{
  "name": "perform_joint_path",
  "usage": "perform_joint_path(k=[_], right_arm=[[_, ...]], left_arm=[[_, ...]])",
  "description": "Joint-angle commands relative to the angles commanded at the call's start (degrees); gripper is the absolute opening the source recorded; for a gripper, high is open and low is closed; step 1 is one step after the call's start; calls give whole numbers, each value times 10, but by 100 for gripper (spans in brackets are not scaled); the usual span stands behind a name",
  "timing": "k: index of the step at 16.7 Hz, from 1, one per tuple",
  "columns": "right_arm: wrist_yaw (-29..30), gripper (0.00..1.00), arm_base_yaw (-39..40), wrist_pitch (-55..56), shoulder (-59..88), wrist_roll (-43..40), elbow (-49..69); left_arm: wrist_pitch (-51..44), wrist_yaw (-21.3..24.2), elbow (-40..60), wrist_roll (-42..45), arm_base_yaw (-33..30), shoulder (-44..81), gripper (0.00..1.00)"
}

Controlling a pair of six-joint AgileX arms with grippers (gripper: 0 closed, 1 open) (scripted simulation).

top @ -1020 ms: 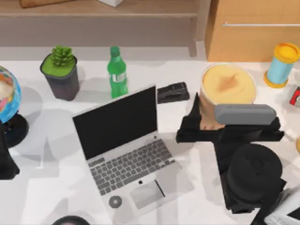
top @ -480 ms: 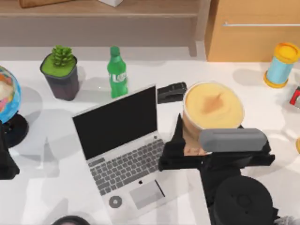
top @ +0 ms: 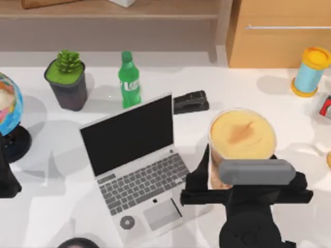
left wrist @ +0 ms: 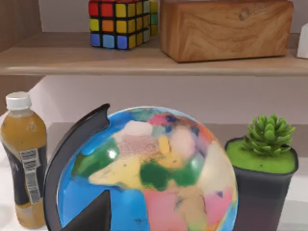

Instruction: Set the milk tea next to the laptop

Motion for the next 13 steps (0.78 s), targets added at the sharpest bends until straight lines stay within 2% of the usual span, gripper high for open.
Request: perform_joint_path(k=[7,13], right_arm=[[6,0,0,-14,-1,5,1],[-8,0,3,22,13,2,4]], left_arm=[[0,0,0,0,0,0,100],[0,0,0,0,0,0,100]])
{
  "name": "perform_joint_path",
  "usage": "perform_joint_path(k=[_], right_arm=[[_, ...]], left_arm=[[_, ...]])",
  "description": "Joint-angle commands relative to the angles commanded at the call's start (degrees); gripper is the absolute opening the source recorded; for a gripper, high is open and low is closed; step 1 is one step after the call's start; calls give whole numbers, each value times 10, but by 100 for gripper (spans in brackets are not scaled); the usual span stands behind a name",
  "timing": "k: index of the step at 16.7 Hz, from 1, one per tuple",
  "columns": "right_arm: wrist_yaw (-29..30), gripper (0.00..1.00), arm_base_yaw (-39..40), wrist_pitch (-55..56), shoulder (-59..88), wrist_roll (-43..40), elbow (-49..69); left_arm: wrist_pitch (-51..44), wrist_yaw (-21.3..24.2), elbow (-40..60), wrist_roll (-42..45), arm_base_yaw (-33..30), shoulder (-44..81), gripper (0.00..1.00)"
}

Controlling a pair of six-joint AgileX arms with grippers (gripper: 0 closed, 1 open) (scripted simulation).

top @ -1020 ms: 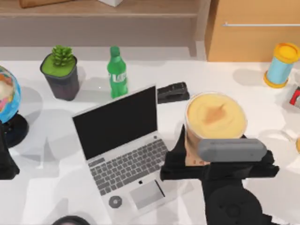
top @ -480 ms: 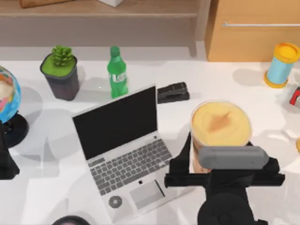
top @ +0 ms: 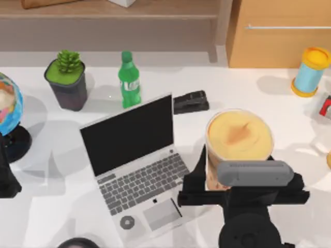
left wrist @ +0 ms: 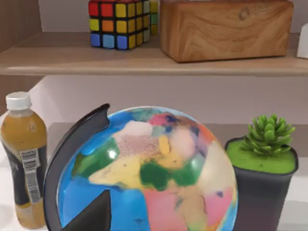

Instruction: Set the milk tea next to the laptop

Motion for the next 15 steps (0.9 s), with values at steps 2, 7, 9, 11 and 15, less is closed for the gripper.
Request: perform_joint_path(k=[2,7,9,11,15], right_arm=[[-1,0,1,20,9,0,3],[4,0,2,65,40,-1,4],[10,0,1,75,57,0,-2],[15,0,0,77,73,3,-11],[17,0,0,75,83,4,-18]], left_arm=[[0,0,0,0,0,0,100],[0,0,0,0,0,0,100],[0,0,0,0,0,0,100],[0,0,0,0,0,0,100],[0,0,0,0,0,0,100]])
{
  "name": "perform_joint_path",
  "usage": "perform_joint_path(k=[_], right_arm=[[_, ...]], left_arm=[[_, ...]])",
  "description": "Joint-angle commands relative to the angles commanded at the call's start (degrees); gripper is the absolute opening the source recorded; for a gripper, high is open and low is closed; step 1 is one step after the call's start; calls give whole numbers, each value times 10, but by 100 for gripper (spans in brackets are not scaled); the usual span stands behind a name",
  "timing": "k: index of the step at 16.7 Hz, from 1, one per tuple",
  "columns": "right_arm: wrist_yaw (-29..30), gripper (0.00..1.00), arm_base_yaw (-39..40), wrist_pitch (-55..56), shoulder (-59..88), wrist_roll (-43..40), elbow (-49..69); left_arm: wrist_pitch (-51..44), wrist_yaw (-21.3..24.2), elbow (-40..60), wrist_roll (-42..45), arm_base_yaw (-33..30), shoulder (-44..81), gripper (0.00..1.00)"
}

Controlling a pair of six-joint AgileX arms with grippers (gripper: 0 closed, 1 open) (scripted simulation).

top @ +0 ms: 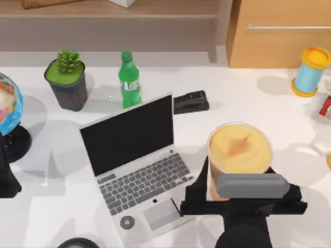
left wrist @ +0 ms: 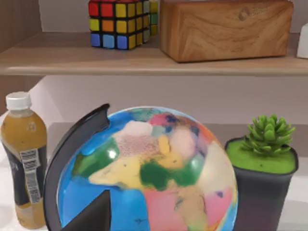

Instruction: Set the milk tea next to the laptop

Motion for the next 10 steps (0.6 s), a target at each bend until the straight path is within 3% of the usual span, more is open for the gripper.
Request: perform_joint_path(k=[1,10], right_arm=[[0,0,0,0,0,0,0],[0,68,0,0,0,0,0]], left_arm=[[0,0,0,0,0,0,100],[0,0,0,0,0,0,100]])
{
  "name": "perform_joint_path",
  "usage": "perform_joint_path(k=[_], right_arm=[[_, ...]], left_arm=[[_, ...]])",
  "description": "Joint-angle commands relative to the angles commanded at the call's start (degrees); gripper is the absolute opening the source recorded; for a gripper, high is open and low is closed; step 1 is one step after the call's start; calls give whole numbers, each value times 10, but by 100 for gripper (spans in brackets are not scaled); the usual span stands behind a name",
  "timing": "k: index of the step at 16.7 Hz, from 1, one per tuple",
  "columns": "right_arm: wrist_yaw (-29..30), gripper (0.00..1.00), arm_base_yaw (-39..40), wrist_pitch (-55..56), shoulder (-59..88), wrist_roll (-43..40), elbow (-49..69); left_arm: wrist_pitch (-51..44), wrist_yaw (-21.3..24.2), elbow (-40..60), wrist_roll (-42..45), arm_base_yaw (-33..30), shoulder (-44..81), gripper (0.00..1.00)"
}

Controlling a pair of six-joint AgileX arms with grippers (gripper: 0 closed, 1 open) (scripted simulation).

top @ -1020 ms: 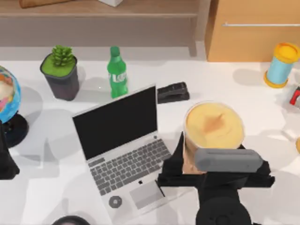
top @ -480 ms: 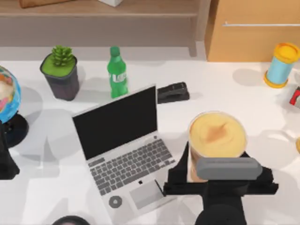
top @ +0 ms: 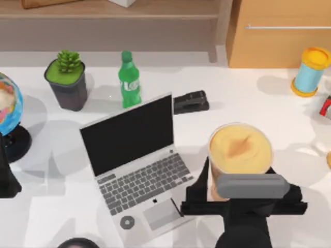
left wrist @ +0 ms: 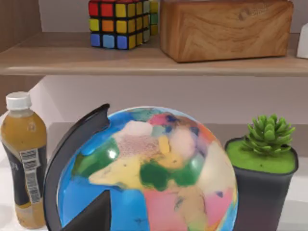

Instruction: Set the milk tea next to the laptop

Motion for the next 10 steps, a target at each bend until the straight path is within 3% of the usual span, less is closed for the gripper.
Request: perform_joint_path(k=[4,10], right_arm=[[0,98,0,0,0,0,0],[0,100,0,0,0,0,0]], left_arm=[[0,0,0,0,0,0,100],[0,0,0,0,0,0,100]])
